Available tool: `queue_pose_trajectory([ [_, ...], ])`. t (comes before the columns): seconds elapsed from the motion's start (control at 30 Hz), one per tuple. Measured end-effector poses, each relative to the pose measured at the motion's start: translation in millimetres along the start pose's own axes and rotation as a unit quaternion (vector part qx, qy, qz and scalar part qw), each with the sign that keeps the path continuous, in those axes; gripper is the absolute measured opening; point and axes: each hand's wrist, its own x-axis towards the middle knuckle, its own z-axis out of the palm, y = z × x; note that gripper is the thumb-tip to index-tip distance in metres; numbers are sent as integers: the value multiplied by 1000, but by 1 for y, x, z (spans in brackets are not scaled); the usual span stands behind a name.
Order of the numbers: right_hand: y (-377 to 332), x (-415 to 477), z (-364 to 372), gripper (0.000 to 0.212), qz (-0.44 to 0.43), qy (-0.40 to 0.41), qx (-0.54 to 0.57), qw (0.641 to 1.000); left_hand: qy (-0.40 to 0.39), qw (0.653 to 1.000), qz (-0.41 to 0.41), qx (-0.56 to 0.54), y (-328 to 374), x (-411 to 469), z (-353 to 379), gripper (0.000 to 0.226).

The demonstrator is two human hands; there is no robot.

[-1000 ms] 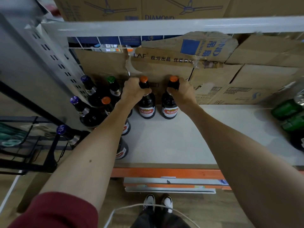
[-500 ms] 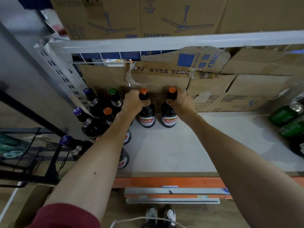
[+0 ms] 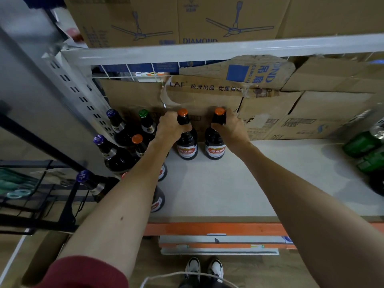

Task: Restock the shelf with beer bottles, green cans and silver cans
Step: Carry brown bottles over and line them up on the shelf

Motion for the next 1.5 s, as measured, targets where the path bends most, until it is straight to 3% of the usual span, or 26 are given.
queue_pose_trajectory([
  [0.17,-4,-5,-9,52,-4,-23,57,998,-23,1000,1,14,9,-1,-6,48],
  [0.27,-5,-11,-18,56,-1,7,100,995,89,993,50,61,33,-14,-14,46],
  [0.33,-4,-14,-26,55,26,31,104,994,164,973,125,105,55,-27,-17,35],
  [0.4,-1,-21,-38,50,36,53,73,995,187,954,208,112,80,-41,-14,26],
  [0.57,19,-56,-79,36,36,83,-63,994,58,943,299,135,132,-54,35,16],
  [0.7,61,-106,-140,31,123,133,-129,975,-93,928,309,185,171,-70,104,23],
  [0.83,118,-176,-223,28,241,237,-132,932,-147,893,362,222,220,-111,163,30],
  [1.0,193,-285,-298,31,353,334,-98,869,-232,858,420,185,282,-183,236,31],
  [1.23,254,-384,-348,30,395,362,-86,840,-273,820,468,184,335,-272,306,24],
  [1.5,308,-397,-382,34,367,322,-90,868,-241,844,446,172,367,-297,348,24],
])
